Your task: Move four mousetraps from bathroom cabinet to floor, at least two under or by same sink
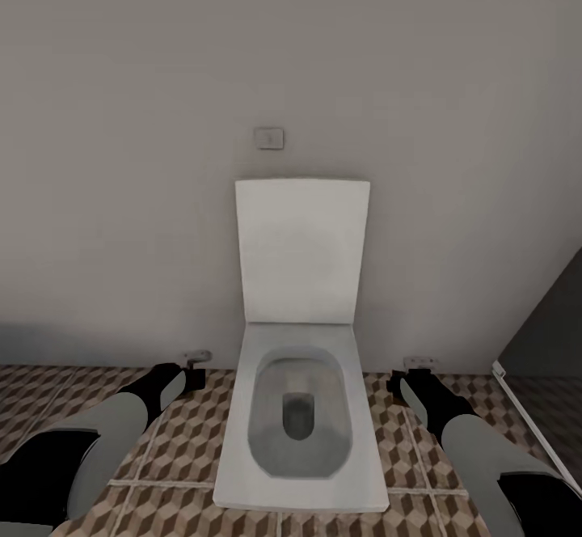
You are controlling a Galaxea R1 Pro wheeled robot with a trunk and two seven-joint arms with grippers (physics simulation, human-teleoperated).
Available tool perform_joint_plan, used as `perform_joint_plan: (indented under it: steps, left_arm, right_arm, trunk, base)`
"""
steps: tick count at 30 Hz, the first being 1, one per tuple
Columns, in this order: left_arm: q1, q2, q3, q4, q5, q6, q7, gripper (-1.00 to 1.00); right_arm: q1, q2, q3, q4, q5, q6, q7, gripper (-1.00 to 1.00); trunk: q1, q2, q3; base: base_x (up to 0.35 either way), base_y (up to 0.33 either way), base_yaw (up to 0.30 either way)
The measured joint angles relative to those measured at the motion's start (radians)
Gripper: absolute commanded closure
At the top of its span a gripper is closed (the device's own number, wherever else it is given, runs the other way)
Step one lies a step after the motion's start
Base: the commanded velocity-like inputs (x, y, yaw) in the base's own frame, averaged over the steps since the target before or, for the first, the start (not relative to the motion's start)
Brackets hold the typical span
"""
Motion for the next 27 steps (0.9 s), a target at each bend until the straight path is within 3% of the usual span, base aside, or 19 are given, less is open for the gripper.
perform_joint_plan:
  steps: [8, 17, 22, 27]
  left_arm:
    - [0.000, 0.000, 0.000, 0.000, 0.000, 0.000, 0.000, 1.00]
    - [0.000, 0.000, -0.001, 0.002, 0.000, 0.008, -0.011, 1.00]
    - [0.000, 0.000, -0.002, 0.011, 0.000, 0.015, -0.013, 1.00]
    - [0.000, 0.000, -0.003, 0.017, 0.000, 0.016, -0.014, 1.00]
  right_arm:
    - [0.000, 0.000, 0.000, 0.000, 0.000, -0.001, 0.001, 1.00]
    - [0.000, -0.001, 0.005, 0.020, 0.005, -0.082, -0.002, 1.00]
    - [0.000, -0.001, 0.008, 0.107, 0.052, -0.182, -0.001, 1.00]
    - [0.000, 0.000, 0.008, 0.133, 0.067, -0.210, 0.006, 1.00]
  trunk:
    - [0.000, 0.000, 0.000]
    - [0.000, 0.000, 0.000]
    - [0.000, 0.000, 0.000]
    - [0.000, 0.000, 0.000]
  base:
    - [0.000, 0.000, 0.000]
    - [0.000, 0.000, 0.000]
    - [0.000, 0.000, 0.000]
    - [0.000, 0.000, 0.000]
